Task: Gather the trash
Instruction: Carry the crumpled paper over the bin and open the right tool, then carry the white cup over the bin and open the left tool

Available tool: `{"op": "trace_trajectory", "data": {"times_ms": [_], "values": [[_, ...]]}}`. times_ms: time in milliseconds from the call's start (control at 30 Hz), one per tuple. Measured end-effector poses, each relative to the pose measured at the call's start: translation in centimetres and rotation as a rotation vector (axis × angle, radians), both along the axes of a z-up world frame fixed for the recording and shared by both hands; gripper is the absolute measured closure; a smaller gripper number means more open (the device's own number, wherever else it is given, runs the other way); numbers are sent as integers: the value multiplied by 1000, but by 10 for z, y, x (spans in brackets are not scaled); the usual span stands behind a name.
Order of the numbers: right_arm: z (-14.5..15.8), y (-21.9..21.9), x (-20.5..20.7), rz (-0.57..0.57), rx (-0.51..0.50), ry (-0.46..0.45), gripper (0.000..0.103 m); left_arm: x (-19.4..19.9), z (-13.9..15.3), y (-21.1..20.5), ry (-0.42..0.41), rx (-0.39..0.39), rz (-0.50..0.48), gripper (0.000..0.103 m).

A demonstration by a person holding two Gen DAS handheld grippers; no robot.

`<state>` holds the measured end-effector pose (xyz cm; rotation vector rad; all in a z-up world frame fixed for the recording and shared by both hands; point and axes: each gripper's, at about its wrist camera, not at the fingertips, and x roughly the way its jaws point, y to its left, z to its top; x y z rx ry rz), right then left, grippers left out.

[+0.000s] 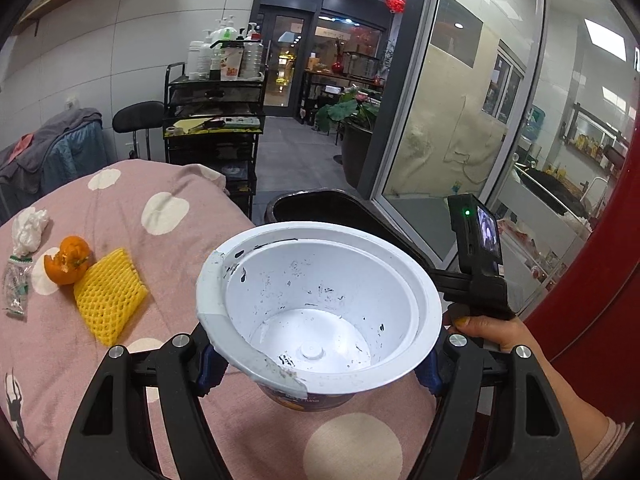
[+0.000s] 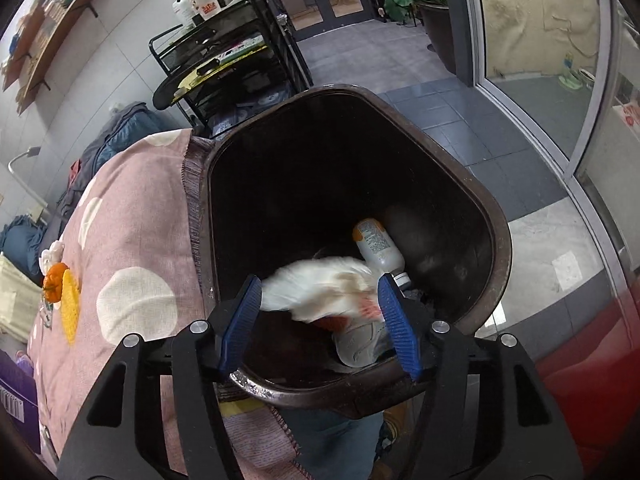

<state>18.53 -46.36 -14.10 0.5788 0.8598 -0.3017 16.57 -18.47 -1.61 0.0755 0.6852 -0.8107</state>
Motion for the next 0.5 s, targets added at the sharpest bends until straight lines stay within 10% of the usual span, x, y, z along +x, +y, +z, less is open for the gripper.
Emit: {"op": "trace_trajectory", "data": {"times_ms": [500], "values": [[24,8,-64,-47,-56,-55,42,24,-8,-70,86,27,-126,32]]}}
